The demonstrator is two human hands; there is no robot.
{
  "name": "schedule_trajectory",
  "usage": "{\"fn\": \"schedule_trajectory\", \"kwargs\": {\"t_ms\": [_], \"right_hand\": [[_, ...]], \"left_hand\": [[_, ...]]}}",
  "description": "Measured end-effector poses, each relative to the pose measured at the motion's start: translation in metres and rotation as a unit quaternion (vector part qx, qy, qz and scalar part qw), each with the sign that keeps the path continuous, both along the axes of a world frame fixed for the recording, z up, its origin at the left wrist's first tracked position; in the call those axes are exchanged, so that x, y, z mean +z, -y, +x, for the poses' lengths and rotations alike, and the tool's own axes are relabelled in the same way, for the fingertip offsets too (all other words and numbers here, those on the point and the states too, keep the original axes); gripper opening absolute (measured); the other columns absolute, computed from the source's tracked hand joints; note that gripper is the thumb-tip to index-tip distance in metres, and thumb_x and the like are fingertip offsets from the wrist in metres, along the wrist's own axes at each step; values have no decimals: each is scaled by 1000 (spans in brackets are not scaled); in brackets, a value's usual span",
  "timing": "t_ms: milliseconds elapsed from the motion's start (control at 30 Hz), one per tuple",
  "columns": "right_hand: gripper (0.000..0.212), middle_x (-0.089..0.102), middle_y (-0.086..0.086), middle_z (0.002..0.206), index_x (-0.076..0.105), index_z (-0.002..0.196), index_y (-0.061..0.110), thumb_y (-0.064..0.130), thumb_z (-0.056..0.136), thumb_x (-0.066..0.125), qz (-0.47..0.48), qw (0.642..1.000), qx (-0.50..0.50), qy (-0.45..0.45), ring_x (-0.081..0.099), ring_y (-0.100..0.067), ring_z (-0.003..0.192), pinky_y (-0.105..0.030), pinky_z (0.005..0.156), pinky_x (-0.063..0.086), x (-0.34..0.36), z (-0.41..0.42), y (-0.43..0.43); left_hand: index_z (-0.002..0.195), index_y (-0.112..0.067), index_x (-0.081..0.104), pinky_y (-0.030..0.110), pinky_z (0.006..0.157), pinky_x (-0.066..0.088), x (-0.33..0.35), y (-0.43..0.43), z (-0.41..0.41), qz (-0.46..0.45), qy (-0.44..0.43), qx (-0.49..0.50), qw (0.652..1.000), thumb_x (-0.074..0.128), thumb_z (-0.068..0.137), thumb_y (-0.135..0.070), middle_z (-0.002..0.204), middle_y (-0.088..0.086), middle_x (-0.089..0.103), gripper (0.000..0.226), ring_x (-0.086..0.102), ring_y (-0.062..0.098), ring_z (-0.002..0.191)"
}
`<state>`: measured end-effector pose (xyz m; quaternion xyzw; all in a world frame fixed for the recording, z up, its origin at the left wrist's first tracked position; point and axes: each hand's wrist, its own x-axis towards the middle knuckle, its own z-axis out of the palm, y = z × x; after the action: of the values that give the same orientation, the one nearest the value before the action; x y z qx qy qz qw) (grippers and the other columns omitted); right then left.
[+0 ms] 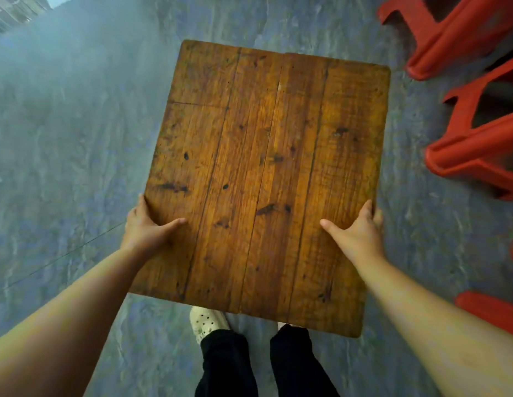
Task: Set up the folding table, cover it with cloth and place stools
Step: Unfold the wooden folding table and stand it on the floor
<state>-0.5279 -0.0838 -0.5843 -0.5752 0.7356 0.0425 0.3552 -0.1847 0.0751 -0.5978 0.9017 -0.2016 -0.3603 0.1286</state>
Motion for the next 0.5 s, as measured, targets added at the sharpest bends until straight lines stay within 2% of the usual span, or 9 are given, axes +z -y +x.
{"fn": "schedule_trajectory", "kwargs": {"t_ms": [233,400,500], "right_hand": [[109,-4,-18,158,1,152,18,55,75,69,23,998,64,-3,12,-35,145,-44,115,20,0,0,5],[108,-4,-19,158,4,152,21,57,74,69,28,993,114,-3,12,-35,145,-46,116,19,3,4,16],[105,-3,-18,159,7,152,21,55,75,69,30,988,153,4,12,-35,145,-45,116,19,6,13,24]], "left_hand": [[150,-21,10,55,105,36,1,-11,1,11,-36,4,999,78,61,-58,147,11,30,118,34,32,133],[146,-29,14,58,99,41,7,-40,-14,14,-59,61,996,72,40,-76,144,7,34,130,39,31,130],[144,-31,16,58,95,44,8,-63,-24,16,-62,90,994,72,36,-79,141,7,37,131,43,31,126]]}}
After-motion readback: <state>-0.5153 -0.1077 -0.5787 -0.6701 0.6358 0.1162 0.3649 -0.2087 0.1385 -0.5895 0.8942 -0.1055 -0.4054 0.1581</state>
